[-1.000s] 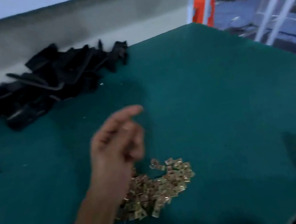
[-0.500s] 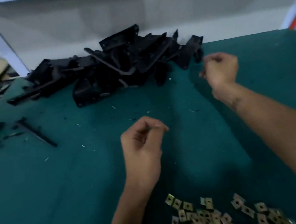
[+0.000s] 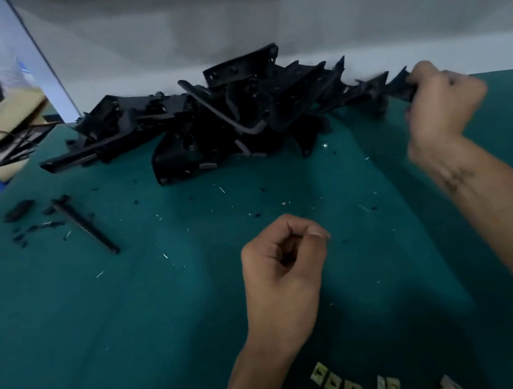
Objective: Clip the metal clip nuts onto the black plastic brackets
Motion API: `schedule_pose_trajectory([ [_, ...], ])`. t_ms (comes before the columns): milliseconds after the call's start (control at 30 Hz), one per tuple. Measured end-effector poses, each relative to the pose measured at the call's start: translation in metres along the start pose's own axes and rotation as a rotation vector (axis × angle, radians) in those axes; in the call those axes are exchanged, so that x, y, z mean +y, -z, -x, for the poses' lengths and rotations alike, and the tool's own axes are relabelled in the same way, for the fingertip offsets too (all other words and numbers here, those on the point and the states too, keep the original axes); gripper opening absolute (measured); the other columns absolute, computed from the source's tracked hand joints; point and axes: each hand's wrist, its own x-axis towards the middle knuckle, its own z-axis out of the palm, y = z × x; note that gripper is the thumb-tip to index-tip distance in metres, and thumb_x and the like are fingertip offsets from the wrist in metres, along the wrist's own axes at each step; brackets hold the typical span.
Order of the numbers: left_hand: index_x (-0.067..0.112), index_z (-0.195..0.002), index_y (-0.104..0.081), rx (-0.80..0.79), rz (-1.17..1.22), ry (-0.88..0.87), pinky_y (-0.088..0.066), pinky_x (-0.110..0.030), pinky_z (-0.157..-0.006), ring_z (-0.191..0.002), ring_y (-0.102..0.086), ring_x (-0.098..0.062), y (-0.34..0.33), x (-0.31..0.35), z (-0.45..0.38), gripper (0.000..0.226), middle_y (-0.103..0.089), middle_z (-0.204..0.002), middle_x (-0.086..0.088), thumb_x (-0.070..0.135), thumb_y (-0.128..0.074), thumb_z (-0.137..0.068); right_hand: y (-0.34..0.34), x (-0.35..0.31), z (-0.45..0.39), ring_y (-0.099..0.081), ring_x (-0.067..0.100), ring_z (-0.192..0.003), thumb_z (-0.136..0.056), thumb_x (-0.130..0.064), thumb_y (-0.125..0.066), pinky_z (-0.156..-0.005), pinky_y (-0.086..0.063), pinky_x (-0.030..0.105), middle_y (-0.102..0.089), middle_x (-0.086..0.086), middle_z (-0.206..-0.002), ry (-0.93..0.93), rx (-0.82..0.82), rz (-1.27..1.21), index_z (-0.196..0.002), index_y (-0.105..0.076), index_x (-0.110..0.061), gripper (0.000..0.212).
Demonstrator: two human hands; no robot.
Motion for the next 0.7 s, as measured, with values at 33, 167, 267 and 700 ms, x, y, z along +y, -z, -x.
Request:
schedule_pose_trajectory([
  [33,0.013,-0.075,-0.067,0.023,-0.038,-0.033,-0.031,-0.017,-0.046,-0.048,-0.037,-0.003,-0.001,0.001,0.002,0.018,-0.049,-0.055,0.001,0.011,-0.062,-0.092,0.013,-0.013,0.015,-0.021,0.022,-0.052,-0.061,-0.013,-0.065,-0.046,-0.018,0.030,-0.025,-0.001,-0.051,-0.067,-0.021,-0.040,-0.048,-0.029,-0.023,0.040],
  [167,0.023,-0.106,-0.065,0.085,-0.183,-0.153,-0.049,-0.032,-0.058,-0.078,-0.060,-0.015,-0.002,0.005,0.004,0.019,-0.060,-0.089,0.002,0.016,-0.069,-0.089,0.058,-0.051,0.085,-0.026,0.015,-0.039,-0.074,-0.009,-0.062,-0.040,-0.026,0.021,-0.035,-0.003,-0.045,-0.297,-0.234,0.003,-0.058,-0.044,-0.016,0.026],
  [267,0.027,-0.140,-0.046,0.040,-0.245,-0.154,-0.053,-0.034,-0.089,-0.129,-0.051,-0.016,0.000,0.006,0.005,0.060,-0.050,-0.137,0.014,0.032,-0.075,-0.088,0.087,-0.076,0.122,-0.023,0.015,-0.040,-0.079,-0.013,-0.057,-0.035,-0.022,0.020,-0.028,-0.004,-0.043,-0.562,-0.530,0.031,-0.053,-0.043,-0.019,0.030],
  [700,0.018,-0.089,-0.060,0.067,-1.047,-0.400,-0.040,-0.039,-0.077,-0.058,-0.057,-0.020,0.000,0.012,0.012,0.033,-0.069,-0.081,0.006,0.040,-0.038,-0.099,0.143,-0.043,0.132,-0.061,0.019,-0.061,-0.097,-0.067,-0.047,-0.045,-0.040,0.023,-0.073,0.006,-0.085,-0.301,-0.921,0.324,-0.089,-0.077,-0.017,0.059],
])
